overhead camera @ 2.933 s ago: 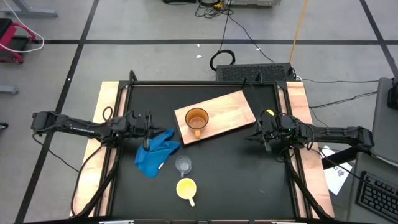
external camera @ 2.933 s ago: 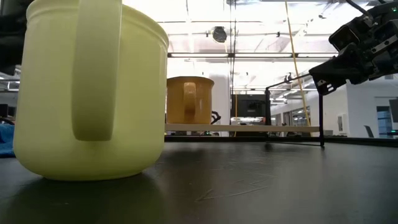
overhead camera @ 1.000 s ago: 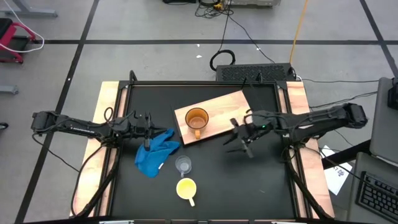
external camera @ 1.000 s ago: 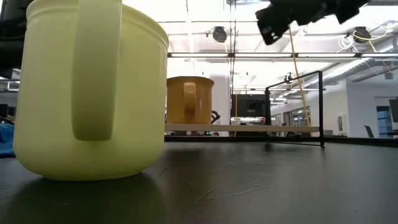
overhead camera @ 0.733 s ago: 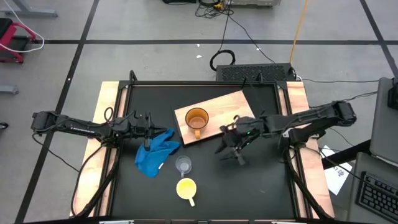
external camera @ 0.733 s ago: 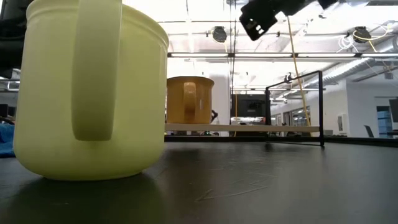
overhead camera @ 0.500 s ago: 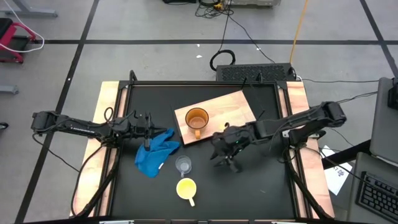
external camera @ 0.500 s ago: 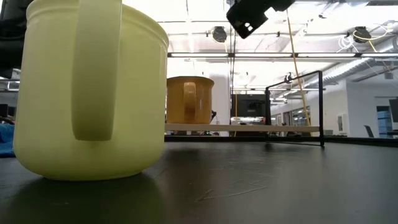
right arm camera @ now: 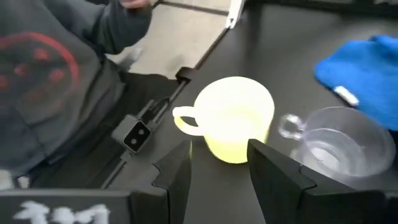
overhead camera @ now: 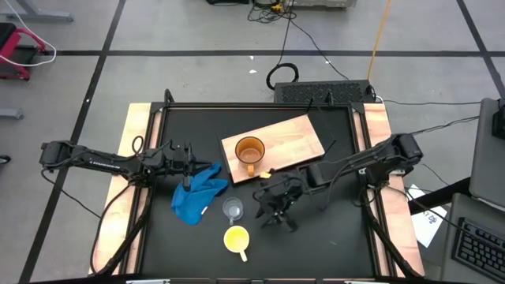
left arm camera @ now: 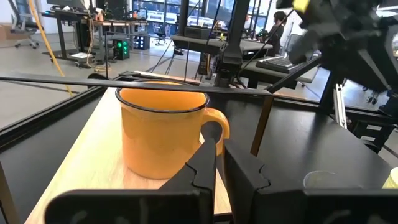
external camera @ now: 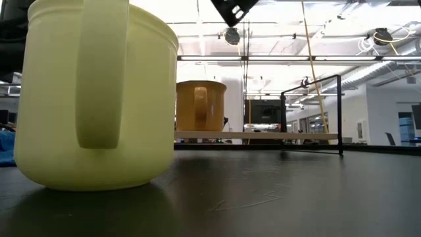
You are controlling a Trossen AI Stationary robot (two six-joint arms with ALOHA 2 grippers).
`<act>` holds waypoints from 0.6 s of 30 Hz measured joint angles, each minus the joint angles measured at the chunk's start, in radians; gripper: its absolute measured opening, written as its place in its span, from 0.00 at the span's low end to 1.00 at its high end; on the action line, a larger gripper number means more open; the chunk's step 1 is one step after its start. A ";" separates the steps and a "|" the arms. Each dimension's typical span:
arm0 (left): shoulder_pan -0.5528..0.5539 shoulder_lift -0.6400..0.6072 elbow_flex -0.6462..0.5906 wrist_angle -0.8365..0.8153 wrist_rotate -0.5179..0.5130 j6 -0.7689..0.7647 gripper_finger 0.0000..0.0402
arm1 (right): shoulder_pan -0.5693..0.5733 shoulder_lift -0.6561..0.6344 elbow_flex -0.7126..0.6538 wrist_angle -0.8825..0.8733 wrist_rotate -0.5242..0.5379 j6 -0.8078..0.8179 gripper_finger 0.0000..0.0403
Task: Stack small to large cups/mugs on shelf
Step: Put the yellow mug on the shelf
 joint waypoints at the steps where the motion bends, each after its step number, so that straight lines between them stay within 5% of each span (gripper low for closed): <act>1: 0.000 0.000 0.000 -0.001 0.000 0.000 0.08 | 0.001 0.020 0.013 -0.001 -0.002 -0.001 0.37; 18: 0.000 0.000 0.000 -0.005 0.000 -0.006 0.08 | -0.003 0.231 0.185 0.039 -0.108 -0.004 0.37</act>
